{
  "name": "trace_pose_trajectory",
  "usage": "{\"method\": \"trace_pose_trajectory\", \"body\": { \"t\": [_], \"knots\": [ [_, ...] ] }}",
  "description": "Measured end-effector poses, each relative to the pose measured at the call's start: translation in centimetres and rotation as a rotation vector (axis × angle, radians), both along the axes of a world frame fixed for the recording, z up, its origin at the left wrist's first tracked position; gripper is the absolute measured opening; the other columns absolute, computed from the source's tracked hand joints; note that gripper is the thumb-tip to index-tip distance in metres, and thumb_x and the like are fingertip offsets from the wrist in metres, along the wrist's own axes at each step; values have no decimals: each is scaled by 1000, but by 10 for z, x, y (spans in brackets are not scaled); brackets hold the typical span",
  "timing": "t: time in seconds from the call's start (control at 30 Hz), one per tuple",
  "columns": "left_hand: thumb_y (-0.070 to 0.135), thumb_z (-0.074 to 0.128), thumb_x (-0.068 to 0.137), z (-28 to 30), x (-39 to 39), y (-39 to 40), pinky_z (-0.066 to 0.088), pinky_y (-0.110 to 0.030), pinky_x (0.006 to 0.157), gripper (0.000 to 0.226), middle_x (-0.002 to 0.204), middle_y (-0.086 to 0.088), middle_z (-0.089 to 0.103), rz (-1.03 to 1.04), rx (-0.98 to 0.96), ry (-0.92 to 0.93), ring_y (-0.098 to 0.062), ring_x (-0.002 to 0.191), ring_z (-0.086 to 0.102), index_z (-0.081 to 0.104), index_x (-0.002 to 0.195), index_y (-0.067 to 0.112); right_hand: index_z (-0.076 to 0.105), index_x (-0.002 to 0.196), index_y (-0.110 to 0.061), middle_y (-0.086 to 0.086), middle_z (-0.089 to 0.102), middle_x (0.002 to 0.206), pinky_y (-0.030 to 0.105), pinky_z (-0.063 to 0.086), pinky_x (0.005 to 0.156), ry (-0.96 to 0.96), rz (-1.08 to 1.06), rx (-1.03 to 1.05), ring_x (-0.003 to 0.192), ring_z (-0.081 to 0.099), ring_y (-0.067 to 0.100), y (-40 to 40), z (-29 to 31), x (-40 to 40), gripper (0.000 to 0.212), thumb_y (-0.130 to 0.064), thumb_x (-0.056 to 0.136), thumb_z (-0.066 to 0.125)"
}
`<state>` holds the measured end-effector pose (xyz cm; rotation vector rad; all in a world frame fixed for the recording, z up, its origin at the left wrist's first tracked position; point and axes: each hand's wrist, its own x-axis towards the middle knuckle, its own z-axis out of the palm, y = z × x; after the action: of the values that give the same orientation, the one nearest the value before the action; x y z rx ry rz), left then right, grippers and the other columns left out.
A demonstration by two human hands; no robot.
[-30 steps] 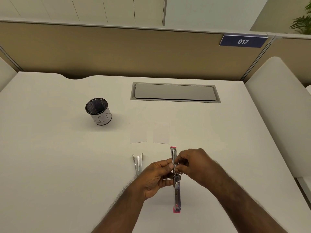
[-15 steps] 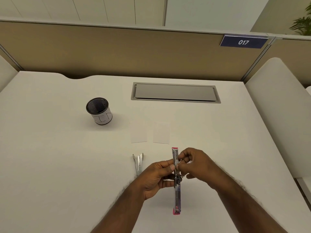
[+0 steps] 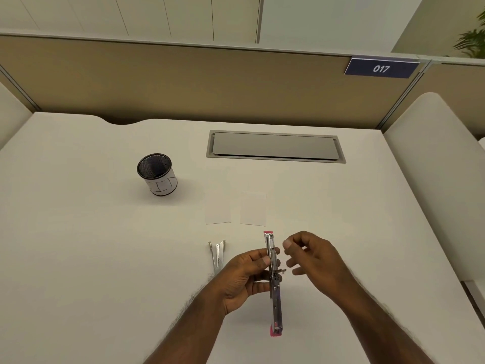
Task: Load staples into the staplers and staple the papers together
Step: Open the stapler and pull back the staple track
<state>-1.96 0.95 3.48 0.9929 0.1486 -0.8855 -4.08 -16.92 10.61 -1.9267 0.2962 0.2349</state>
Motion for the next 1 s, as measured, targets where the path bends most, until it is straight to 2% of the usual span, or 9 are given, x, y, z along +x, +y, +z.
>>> {"method": "trace_pose_trajectory", "body": {
  "t": [0.07,0.13,0.2,0.4,0.63,0.8,0.9,1.0],
  "knots": [
    [24,67,87,1,0,1,57,-36,78,33,104,-9,70,19,-19,9,-24,92,70,69,119,15,66,82,-34,-11,69,86,27,60,65,-38,95,14,75,70,10,-4,2,-8,8,-31,83,73],
    [22,68,86,2,0,0,57,-36,77,33,105,-10,71,39,-38,26,-23,94,70,70,118,15,65,84,-36,-15,67,92,21,57,66,-62,186,-18,80,69,7,-4,2,-15,23,-24,74,82],
    [20,67,87,3,0,-2,58,-37,77,31,106,-10,72,48,-42,39,-22,94,70,70,117,14,65,82,-36,-15,66,90,18,56,68,-142,224,-103,85,69,7,-3,-1,-18,27,-16,74,82],
    [22,67,88,4,-3,-7,57,-37,77,31,104,-12,72,28,-37,33,-25,93,70,69,118,12,63,73,-43,-16,68,75,7,48,66,-309,74,-315,79,66,1,-1,-11,-16,29,-19,77,80],
    [26,69,83,4,-2,-8,58,-39,78,28,98,-11,73,-3,-5,-3,-27,94,70,74,108,14,70,75,-29,-16,66,78,5,47,66,-261,60,-333,79,63,-4,3,-13,-8,17,-14,79,77],
    [25,67,85,5,-4,-12,59,-43,80,25,100,-9,73,-29,2,-32,-27,94,71,74,108,15,72,80,-31,-16,63,85,5,46,64,-163,99,-396,73,62,-3,5,-11,0,11,-20,83,74],
    [22,64,89,5,-5,-12,59,-43,80,22,100,-11,73,2,19,-29,-28,94,71,74,108,15,77,88,-28,-18,63,89,4,45,68,-133,111,-392,79,62,-2,4,-12,2,8,-22,84,73],
    [25,67,87,8,-3,-11,58,-41,79,26,99,-11,72,23,-2,-30,-27,92,70,73,110,14,75,106,-28,-22,62,104,3,43,79,-194,146,-399,95,61,-2,5,-14,-3,20,-22,88,68]
  ]
}}
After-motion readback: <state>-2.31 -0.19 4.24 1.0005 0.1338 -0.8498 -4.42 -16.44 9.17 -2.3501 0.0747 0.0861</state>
